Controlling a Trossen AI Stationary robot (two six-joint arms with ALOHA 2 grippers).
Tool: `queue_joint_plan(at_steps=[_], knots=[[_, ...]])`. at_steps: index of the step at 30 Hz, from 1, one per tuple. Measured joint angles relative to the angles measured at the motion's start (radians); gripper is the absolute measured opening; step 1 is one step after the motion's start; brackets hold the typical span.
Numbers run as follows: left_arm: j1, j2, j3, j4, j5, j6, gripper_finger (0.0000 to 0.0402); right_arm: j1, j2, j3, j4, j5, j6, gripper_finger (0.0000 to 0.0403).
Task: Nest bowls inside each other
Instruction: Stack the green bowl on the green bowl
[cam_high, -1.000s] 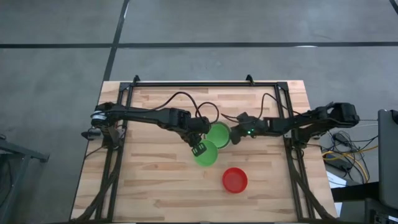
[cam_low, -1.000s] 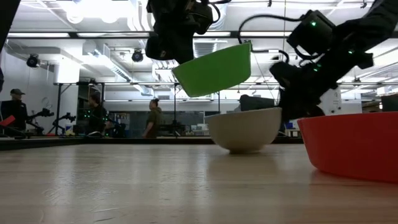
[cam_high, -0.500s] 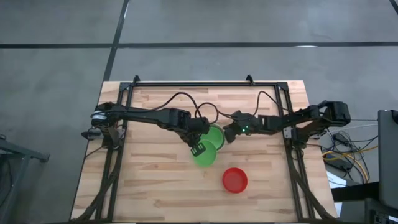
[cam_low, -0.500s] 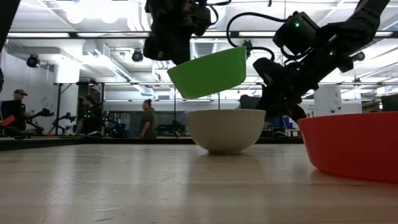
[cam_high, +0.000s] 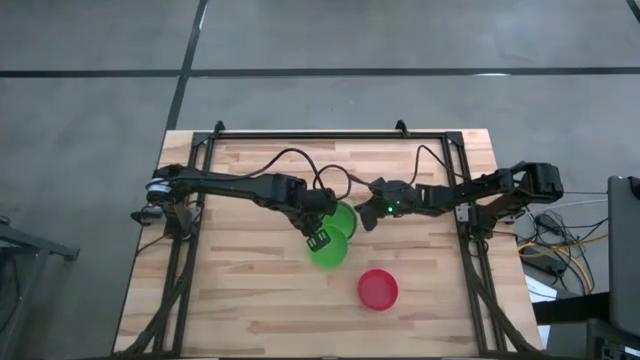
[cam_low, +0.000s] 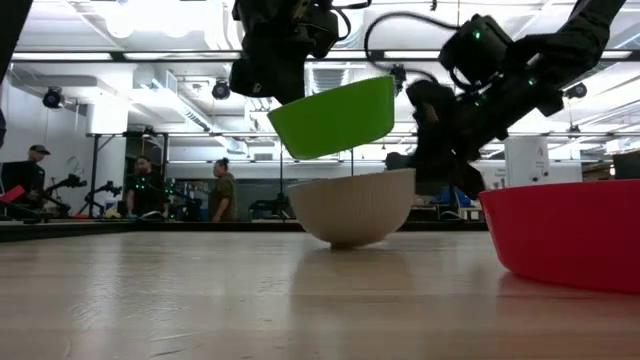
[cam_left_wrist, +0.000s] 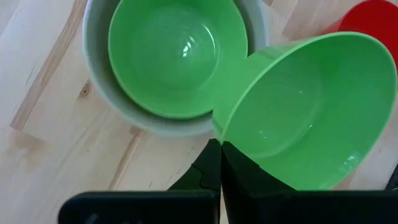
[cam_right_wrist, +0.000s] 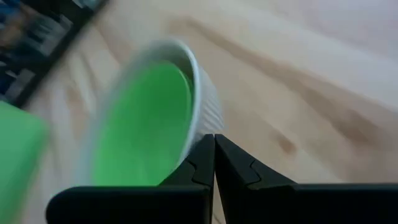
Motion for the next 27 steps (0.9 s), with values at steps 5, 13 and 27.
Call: queue_joint_plan(at_steps=[5, 13, 27], knots=[[0.000, 0.000, 0.000, 0.000, 0.000, 0.000, 0.0001, 0.000, 0.000, 0.033, 0.095, 0.000, -0.038, 0.0008], [0.000, 0.000, 0.000, -0.001, 0.000, 0.000, 0.0001, -0.003, -0.001, 0.047, 0.063, 0.000, -0.061, 0.0008], [0.008, 0.000, 0.000, -0.002, -0.002, -0.021, 0.0001, -0.007, -0.084, 0.047, 0.255, -0.051, -0.178, 0.0008]])
